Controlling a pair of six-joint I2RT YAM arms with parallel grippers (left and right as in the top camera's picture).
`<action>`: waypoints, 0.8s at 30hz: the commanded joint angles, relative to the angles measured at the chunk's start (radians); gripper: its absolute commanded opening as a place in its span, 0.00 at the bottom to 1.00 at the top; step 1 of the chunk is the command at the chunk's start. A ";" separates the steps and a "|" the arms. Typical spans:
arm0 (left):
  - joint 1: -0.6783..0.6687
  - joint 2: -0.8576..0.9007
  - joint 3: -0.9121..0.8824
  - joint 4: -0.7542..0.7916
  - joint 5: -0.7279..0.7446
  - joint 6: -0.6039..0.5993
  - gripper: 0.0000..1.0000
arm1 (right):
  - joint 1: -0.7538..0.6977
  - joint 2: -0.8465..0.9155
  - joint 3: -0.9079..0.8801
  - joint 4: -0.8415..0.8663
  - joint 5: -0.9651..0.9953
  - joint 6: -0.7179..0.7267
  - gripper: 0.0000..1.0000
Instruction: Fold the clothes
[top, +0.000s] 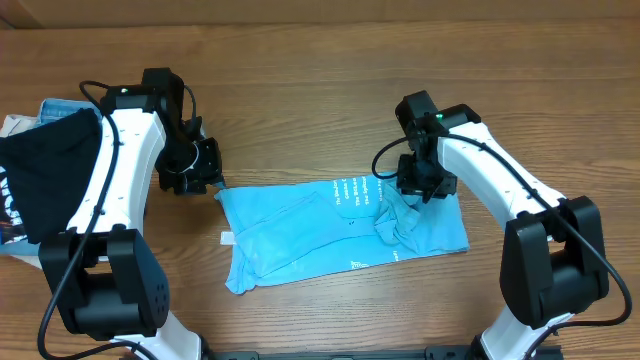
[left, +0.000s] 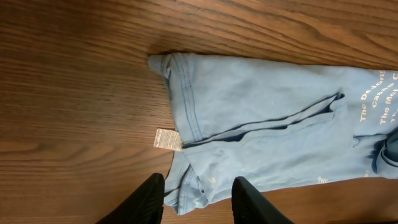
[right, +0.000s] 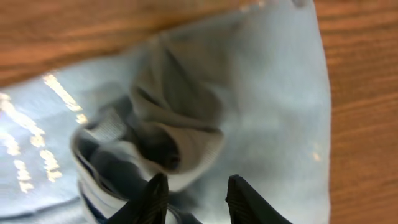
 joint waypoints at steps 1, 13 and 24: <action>0.004 -0.013 0.018 -0.002 0.019 0.020 0.39 | -0.001 -0.003 -0.003 0.026 -0.016 -0.025 0.42; 0.005 -0.013 0.018 -0.002 0.018 0.020 0.39 | -0.001 -0.001 -0.004 0.068 -0.018 -0.037 0.28; 0.005 -0.013 0.018 -0.002 0.010 0.020 0.39 | -0.001 -0.001 -0.004 0.152 -0.057 -0.122 0.04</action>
